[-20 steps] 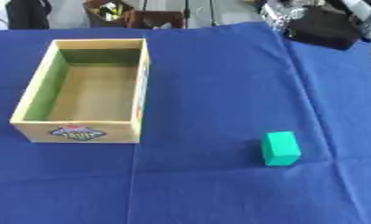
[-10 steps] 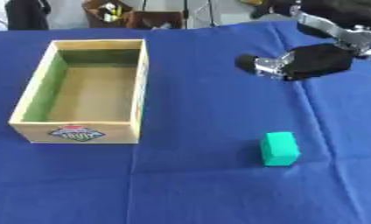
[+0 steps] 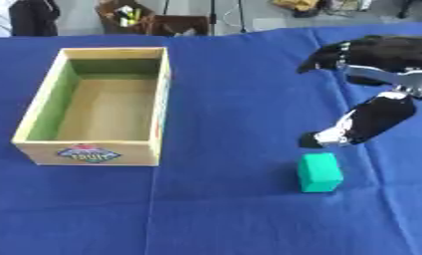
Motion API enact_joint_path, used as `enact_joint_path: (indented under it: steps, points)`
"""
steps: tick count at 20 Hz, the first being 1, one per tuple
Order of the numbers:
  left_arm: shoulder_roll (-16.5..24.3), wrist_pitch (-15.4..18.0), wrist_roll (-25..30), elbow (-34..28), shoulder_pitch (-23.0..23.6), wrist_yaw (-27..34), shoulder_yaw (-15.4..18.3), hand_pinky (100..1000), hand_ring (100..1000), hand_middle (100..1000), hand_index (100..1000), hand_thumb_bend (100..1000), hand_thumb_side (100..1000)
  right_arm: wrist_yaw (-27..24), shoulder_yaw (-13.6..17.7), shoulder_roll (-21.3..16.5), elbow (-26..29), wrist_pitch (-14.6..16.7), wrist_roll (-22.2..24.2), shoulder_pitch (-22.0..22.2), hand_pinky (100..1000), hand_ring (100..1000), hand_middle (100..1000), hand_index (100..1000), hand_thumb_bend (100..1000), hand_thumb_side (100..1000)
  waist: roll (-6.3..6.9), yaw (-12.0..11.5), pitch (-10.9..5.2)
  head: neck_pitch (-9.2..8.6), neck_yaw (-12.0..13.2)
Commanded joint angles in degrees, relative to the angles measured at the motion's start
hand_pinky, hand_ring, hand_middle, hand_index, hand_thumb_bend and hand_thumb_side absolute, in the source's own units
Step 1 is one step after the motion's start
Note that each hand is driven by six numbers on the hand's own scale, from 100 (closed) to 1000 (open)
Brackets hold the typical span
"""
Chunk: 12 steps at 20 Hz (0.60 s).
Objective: Pick up objects on the table and place them in the box.
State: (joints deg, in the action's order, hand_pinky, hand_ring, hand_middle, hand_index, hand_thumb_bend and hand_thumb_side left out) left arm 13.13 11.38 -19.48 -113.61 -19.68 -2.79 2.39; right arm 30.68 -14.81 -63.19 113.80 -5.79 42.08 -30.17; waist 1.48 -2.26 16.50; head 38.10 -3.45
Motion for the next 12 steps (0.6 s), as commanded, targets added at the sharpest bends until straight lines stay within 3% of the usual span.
enact_joint_path:
  steps: [1, 7, 12]
  points:
    - [1.56, 0.00, 0.15, -0.98, -0.39, -0.12, 0.06, 514, 713, 860, 796, 100, 950, -0.38, 0.70, -3.29, 0.80, 0.53, 1.66, 0.39, 912, 974, 918, 986, 582, 664, -0.32, 0.16, -0.84, -0.79, 0.40]
    - [1.52, -0.01, 0.20, -0.98, -0.50, -0.16, 0.04, 514, 714, 860, 796, 100, 949, -2.06, -0.11, -3.63, 0.80, -0.30, 3.57, 2.49, 915, 961, 898, 1000, 500, 562, -0.41, 0.24, -0.73, -1.13, 0.46]
    - [1.39, -0.08, 0.29, -0.98, -0.48, -0.18, 0.02, 513, 714, 861, 796, 100, 948, -3.69, -1.13, -3.32, 0.80, -2.22, 4.76, 3.67, 920, 958, 886, 1000, 514, 526, -0.30, 0.03, -0.52, -1.40, 0.19]
